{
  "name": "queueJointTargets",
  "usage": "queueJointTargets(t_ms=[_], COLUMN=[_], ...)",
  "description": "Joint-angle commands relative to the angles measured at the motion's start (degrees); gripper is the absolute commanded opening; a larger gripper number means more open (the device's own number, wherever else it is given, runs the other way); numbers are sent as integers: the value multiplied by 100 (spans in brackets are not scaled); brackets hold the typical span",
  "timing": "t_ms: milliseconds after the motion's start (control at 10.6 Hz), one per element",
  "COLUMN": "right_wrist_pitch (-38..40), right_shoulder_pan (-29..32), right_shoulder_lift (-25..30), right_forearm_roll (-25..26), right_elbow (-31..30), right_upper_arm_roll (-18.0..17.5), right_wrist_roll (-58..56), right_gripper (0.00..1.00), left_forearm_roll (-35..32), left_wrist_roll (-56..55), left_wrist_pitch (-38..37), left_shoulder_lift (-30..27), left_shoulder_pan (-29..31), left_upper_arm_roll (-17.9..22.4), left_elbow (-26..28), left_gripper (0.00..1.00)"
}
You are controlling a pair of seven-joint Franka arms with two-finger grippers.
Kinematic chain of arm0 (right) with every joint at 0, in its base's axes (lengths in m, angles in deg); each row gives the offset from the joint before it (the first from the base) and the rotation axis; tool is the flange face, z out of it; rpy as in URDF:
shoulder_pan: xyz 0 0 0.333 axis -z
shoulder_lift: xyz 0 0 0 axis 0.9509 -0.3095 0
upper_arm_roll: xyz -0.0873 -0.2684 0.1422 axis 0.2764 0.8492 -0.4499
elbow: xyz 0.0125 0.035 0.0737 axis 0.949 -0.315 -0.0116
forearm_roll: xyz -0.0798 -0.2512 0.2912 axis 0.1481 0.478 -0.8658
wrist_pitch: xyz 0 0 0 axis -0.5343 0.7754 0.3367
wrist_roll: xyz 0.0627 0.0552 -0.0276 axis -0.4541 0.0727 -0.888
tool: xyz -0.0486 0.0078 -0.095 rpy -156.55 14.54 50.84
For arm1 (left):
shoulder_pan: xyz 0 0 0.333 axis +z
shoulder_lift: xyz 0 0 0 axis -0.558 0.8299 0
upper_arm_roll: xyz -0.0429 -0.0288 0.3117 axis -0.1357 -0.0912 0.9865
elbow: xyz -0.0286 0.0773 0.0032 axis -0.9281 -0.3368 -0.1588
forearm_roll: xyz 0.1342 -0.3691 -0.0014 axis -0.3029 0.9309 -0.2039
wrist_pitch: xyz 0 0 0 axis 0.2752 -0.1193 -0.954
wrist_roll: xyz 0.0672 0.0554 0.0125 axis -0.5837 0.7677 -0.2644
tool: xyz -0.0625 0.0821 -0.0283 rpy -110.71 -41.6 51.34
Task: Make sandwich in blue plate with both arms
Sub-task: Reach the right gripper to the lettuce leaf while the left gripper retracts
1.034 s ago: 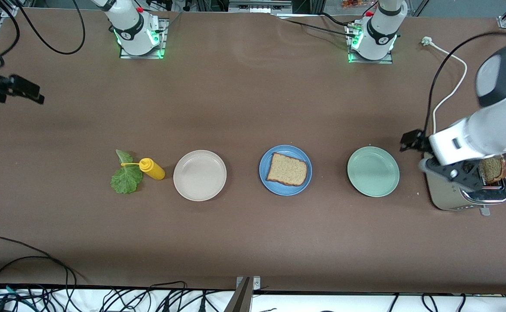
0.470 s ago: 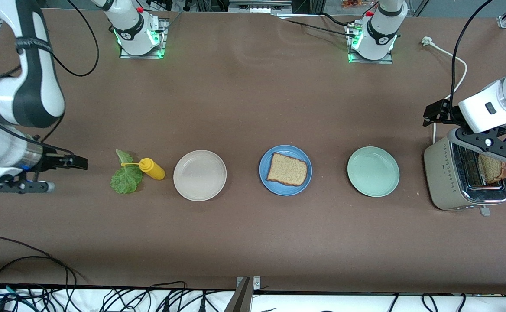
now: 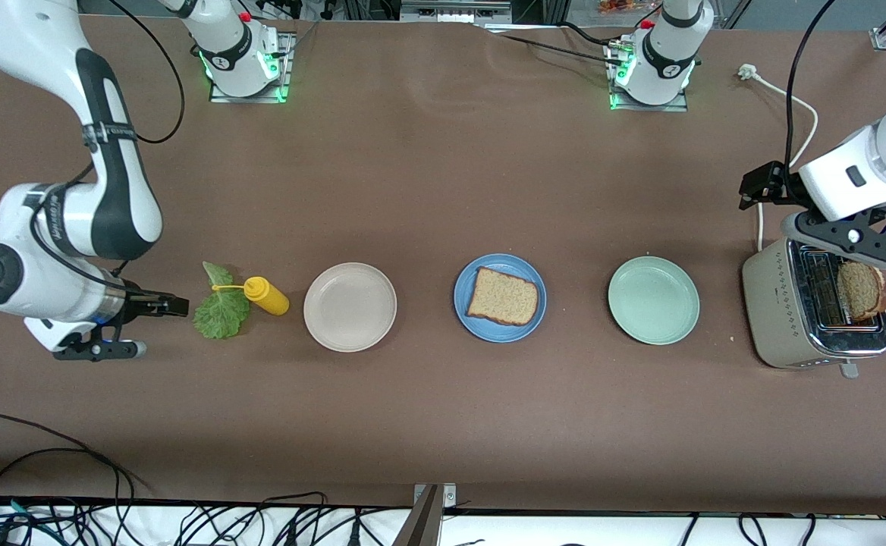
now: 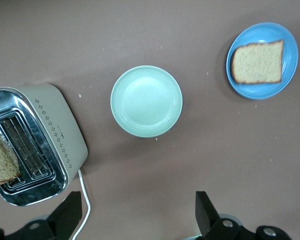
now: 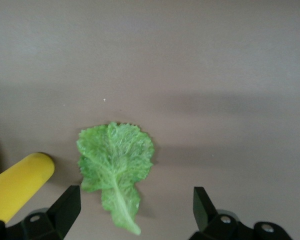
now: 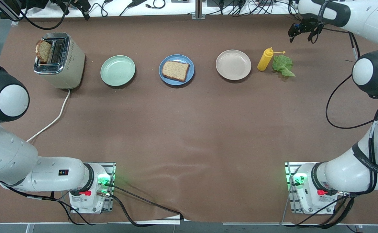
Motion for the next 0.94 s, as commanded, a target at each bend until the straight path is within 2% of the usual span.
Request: queueJointTargets(t_ms=[0, 470, 846], right_wrist_pitch=[-463, -1272, -1764], right_shoulder_pan=[-22, -13, -13], right_shoulder_lift=[-382, -804, -997], right_forearm_roll=[-293, -311, -302], right_elbow=[14, -198, -523], right_upper_arm_roll=[8, -343, -405], right_wrist_roll=[-276, -374, -644], right_gripper=[100, 100, 100], left_forearm_roll=[308, 291, 317], left_wrist_roll=[-35, -35, -26], left_wrist_pitch=[1162, 1026, 903], left_shoulder_lift=[-1169, -1645, -1479], left_shoulder_pan=[-395, -343, -360], left_upper_arm_roll=[568, 568, 551], left_elbow=[1381, 1894, 1658], left_gripper=[100, 100, 100])
